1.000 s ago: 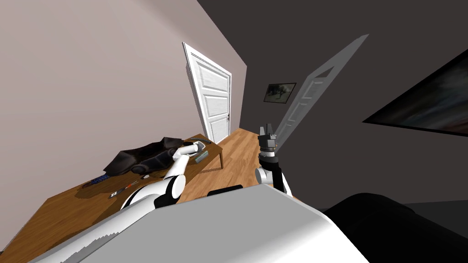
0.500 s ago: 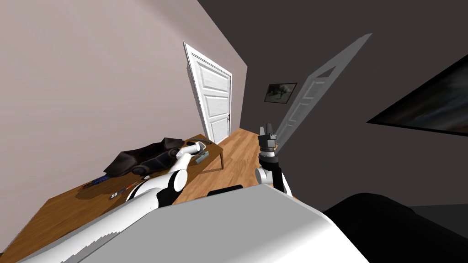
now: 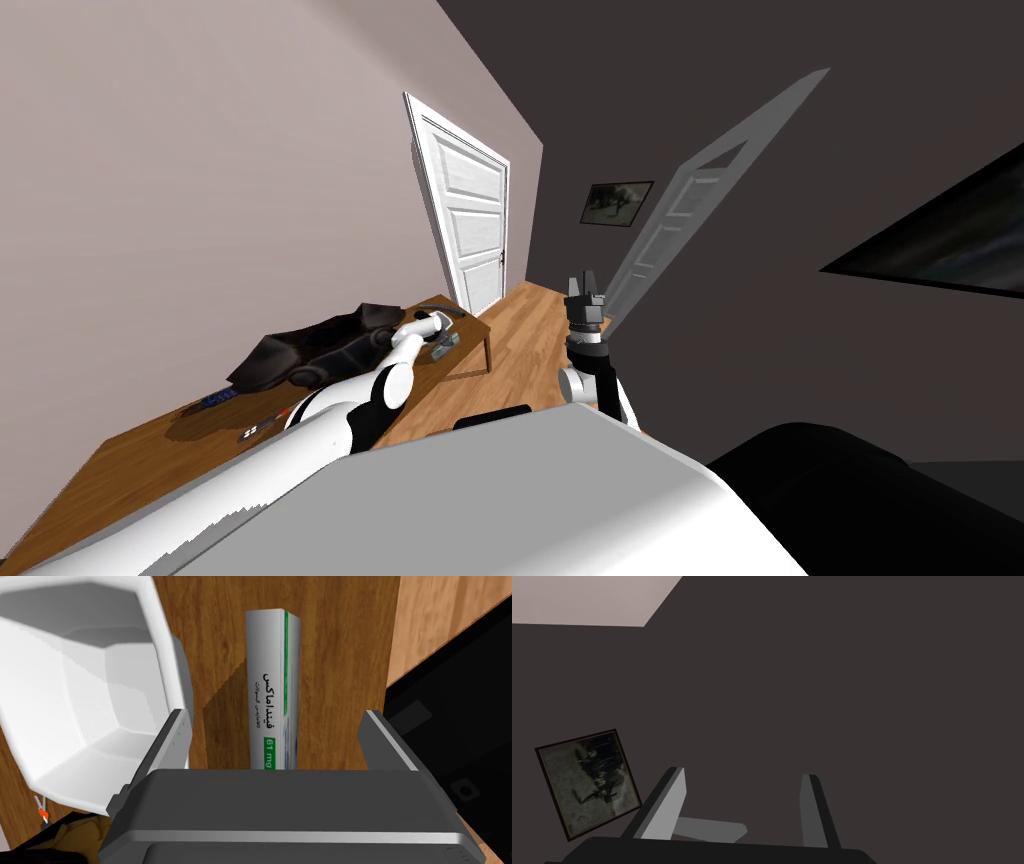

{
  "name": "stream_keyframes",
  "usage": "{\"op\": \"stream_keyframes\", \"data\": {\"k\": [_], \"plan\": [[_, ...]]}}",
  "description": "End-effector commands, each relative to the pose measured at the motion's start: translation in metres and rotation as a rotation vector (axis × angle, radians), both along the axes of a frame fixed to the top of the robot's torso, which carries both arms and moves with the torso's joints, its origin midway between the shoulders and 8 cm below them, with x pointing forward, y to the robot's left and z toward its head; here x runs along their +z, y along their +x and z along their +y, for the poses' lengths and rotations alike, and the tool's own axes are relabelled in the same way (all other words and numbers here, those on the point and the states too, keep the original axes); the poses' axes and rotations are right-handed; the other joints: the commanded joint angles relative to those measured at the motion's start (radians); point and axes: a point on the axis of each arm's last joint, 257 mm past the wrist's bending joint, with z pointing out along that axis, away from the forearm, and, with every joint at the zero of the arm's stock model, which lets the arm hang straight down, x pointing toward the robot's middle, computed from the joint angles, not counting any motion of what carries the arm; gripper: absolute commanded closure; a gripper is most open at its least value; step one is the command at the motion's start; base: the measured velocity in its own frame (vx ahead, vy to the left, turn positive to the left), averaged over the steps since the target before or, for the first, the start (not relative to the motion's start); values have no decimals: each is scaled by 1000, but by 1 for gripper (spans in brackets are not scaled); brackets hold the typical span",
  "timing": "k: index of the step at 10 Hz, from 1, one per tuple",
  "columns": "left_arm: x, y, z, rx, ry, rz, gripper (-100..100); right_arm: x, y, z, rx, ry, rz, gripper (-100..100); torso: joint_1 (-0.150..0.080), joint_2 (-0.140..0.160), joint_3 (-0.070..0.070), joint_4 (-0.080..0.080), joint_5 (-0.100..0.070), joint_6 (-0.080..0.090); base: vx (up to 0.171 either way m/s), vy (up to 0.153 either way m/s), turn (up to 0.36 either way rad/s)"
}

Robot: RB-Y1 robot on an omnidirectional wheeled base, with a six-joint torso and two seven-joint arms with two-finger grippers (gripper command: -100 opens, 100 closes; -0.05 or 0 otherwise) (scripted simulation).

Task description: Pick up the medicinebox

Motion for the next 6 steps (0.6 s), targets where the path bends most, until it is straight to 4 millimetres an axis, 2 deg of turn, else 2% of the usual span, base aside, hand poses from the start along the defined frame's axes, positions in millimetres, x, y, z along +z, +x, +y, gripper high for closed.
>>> {"op": "stream_keyframes", "data": {"k": [1, 6], "plan": [[-4, -6, -5, 3, -15, 34, -100, 0, 0, 0, 0, 0, 0, 0, 0, 0, 0, 0, 0, 0, 33, 29, 2], [-14, -23, -20, 13, -53, 122, -100, 0, 0, 0, 0, 0, 0, 0, 0, 0, 0, 0, 0, 0, 27, 24, 5]]}}
